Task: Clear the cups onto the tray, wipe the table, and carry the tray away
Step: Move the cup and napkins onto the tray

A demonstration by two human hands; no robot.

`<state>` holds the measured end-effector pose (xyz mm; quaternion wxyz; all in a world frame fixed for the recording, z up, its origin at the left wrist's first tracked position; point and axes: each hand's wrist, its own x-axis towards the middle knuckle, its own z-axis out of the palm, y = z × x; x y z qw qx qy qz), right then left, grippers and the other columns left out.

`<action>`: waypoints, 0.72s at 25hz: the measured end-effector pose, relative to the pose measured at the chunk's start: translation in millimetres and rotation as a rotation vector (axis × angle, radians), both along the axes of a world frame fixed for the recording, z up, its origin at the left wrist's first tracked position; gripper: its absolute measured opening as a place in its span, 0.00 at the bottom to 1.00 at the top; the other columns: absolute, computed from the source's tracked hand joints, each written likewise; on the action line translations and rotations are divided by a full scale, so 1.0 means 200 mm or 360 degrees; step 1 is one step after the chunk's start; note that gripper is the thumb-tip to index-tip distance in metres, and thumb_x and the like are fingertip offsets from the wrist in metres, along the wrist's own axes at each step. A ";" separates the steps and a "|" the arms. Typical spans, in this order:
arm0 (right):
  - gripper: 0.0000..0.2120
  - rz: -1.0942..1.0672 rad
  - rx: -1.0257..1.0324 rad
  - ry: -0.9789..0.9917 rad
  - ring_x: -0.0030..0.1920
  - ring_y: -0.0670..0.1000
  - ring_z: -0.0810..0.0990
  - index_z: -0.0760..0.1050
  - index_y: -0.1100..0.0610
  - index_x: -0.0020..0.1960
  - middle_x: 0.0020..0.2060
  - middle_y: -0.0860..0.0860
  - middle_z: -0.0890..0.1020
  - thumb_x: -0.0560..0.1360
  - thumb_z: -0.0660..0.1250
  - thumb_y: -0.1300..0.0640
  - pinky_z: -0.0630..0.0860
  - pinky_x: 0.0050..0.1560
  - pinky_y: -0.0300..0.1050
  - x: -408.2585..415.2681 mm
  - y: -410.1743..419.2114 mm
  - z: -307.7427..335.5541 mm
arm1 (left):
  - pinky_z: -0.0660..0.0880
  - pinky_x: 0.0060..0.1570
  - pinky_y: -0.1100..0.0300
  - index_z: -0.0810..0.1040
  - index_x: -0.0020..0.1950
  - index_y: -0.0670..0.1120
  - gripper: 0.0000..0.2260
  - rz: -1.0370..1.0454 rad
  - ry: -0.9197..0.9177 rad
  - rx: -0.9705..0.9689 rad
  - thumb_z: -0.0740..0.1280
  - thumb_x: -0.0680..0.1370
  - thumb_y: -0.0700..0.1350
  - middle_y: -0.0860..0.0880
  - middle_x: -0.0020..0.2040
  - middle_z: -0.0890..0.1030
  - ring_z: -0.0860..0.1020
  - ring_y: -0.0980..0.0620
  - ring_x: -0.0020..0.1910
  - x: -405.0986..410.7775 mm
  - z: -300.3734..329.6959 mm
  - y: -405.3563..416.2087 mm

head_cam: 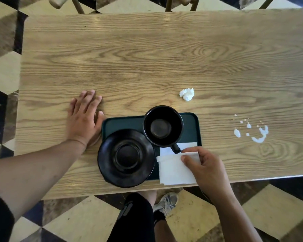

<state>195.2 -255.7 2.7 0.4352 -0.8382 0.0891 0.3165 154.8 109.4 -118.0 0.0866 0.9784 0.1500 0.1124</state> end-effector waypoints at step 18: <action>0.04 -0.0267 0.0111 0.0107 0.35 0.45 0.86 0.83 0.54 0.47 0.38 0.45 0.88 0.79 0.70 0.55 0.81 0.31 0.39 0.06 0.00 -0.06 | 0.56 0.77 0.42 0.72 0.73 0.43 0.23 -0.0008 0.0017 -0.0018 0.57 0.80 0.50 0.41 0.77 0.69 0.64 0.40 0.78 -0.01 0.01 0.00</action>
